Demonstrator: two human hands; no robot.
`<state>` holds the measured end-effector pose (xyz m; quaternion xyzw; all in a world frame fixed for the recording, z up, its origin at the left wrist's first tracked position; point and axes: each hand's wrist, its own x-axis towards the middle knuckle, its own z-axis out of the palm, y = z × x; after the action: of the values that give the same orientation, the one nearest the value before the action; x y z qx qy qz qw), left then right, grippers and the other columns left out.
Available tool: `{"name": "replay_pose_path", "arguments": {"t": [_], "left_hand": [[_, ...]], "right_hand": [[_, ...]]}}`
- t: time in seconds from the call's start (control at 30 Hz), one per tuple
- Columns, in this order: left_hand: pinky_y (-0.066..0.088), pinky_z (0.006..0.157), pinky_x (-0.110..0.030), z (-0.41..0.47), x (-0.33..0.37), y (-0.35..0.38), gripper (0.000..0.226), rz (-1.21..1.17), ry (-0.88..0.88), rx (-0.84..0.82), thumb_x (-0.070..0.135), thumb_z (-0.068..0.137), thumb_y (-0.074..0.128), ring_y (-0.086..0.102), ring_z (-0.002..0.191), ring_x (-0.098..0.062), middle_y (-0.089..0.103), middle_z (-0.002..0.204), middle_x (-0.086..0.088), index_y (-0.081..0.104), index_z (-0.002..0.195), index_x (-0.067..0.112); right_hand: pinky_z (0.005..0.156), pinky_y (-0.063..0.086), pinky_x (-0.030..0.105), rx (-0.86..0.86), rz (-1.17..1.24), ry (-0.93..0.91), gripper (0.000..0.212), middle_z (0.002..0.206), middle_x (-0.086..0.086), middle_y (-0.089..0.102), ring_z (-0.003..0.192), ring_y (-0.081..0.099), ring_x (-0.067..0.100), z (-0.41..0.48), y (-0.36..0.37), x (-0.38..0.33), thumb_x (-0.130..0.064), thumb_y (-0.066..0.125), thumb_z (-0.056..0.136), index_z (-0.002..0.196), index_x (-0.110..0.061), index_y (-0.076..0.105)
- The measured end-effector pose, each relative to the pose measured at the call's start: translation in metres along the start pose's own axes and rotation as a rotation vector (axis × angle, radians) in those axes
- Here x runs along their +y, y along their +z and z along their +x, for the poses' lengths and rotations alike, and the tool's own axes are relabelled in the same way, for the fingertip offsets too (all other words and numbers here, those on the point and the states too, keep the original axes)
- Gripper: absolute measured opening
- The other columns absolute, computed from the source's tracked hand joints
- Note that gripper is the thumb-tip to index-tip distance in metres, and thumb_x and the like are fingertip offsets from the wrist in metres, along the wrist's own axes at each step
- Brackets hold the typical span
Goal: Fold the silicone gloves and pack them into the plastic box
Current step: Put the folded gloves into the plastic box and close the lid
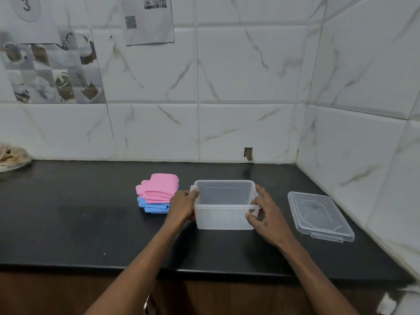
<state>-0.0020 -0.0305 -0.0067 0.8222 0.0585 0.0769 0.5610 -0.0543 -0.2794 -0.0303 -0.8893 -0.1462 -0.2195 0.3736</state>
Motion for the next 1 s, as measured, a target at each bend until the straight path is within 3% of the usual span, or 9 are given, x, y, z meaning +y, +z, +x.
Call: {"name": "replay_pose_path", "arguments": {"t": [0.13, 0.23, 0.33, 0.4, 0.47, 0.6, 0.73, 0.8, 1.0], "left_hand": [[0.058, 0.062, -0.037, -0.001, 0.004, -0.001, 0.045, 0.145, 0.030, 0.009, 0.046, 0.097, 0.046, 0.066, 0.064, -0.025, 0.068, 0.075, -0.010, 0.065, 0.083, 0.008], [0.043, 0.058, -0.031, -0.001, 0.011, -0.007, 0.057, 0.346, 0.201, 0.199, 0.051, 0.098, 0.041, 0.060, 0.062, -0.025, 0.061, 0.061, -0.005, 0.058, 0.060, 0.012], [0.034, 0.053, -0.032, 0.015, 0.022, -0.038, 0.047, 0.518, 0.349, 0.453, 0.033, 0.096, 0.051, 0.057, 0.061, -0.029, 0.058, 0.061, -0.006, 0.059, 0.057, 0.008], [0.046, 0.070, -0.037, 0.034, 0.024, -0.061, 0.029, 0.694, 0.306, 0.378, 0.026, 0.093, 0.057, 0.063, 0.088, -0.034, 0.067, 0.087, -0.013, 0.070, 0.081, 0.004], [0.048, 0.087, -0.039, 0.048, 0.018, -0.073, 0.042, 0.908, 0.187, 0.166, 0.043, 0.091, 0.059, 0.060, 0.106, -0.033, 0.067, 0.110, -0.016, 0.068, 0.101, 0.003], [0.043, 0.082, -0.037, 0.058, -0.002, -0.071, 0.080, 1.068, 0.094, 0.002, 0.084, 0.062, 0.057, 0.054, 0.104, -0.031, 0.063, 0.107, -0.008, 0.065, 0.098, 0.012], [0.045, 0.081, -0.038, 0.064, -0.023, -0.073, 0.102, 1.088, 0.139, 0.045, 0.091, 0.045, 0.055, 0.053, 0.105, -0.030, 0.064, 0.110, -0.006, 0.056, 0.110, 0.012], [0.046, 0.082, -0.038, 0.066, -0.031, -0.075, 0.107, 1.090, 0.177, 0.020, 0.089, 0.047, 0.059, 0.054, 0.106, -0.029, 0.064, 0.114, -0.008, 0.050, 0.120, 0.011], [0.046, 0.086, -0.036, 0.074, -0.035, -0.083, 0.080, 1.028, 0.230, 0.055, 0.077, 0.078, 0.049, 0.059, 0.109, -0.031, 0.064, 0.122, -0.013, 0.058, 0.124, 0.012]], "right_hand": [[0.089, 0.023, -0.008, -0.003, -0.030, -0.035, 0.022, 0.153, -0.017, 0.025, 0.131, 0.026, -0.006, -0.001, 0.001, 0.000, -0.026, 0.067, 0.083, 0.095, -0.035, 0.051], [0.107, 0.027, 0.019, -0.034, -0.021, -0.050, 0.048, 0.161, -0.017, 0.007, 0.144, 0.011, -0.001, -0.008, -0.002, 0.005, -0.030, 0.069, 0.082, 0.120, -0.043, 0.043], [0.111, 0.021, 0.024, 0.123, 0.088, -0.040, 0.065, 0.162, -0.015, 0.008, 0.145, 0.013, 0.001, -0.011, -0.007, 0.008, -0.037, 0.066, 0.086, 0.137, -0.049, 0.027], [0.113, 0.026, 0.034, 0.285, 0.199, 0.042, 0.053, 0.159, -0.002, 0.023, 0.145, 0.025, 0.014, -0.011, -0.008, 0.012, -0.033, 0.055, 0.096, 0.140, -0.045, 0.028], [0.108, 0.030, 0.036, 0.375, 0.213, 0.194, 0.040, 0.152, 0.006, 0.035, 0.139, 0.036, 0.022, -0.009, -0.005, 0.017, -0.032, 0.042, 0.102, 0.142, -0.031, 0.034], [0.111, 0.031, 0.045, 0.329, 0.109, 0.331, 0.047, 0.147, 0.012, 0.041, 0.135, 0.040, 0.028, -0.003, 0.001, 0.025, -0.041, 0.033, 0.102, 0.142, -0.017, 0.037], [0.108, 0.034, 0.045, 0.263, 0.027, 0.329, 0.049, 0.148, 0.014, 0.039, 0.133, 0.043, 0.030, -0.003, 0.005, 0.024, -0.039, 0.035, 0.101, 0.142, -0.012, 0.038], [0.108, 0.035, 0.044, 0.247, -0.013, 0.314, 0.048, 0.148, 0.015, 0.039, 0.132, 0.043, 0.031, -0.004, 0.005, 0.023, -0.038, 0.037, 0.101, 0.141, -0.011, 0.039], [0.109, 0.037, 0.046, 0.237, -0.063, 0.317, 0.047, 0.147, 0.018, 0.041, 0.133, 0.043, 0.033, -0.004, 0.006, 0.021, -0.035, 0.038, 0.101, 0.138, -0.007, 0.043]]}}
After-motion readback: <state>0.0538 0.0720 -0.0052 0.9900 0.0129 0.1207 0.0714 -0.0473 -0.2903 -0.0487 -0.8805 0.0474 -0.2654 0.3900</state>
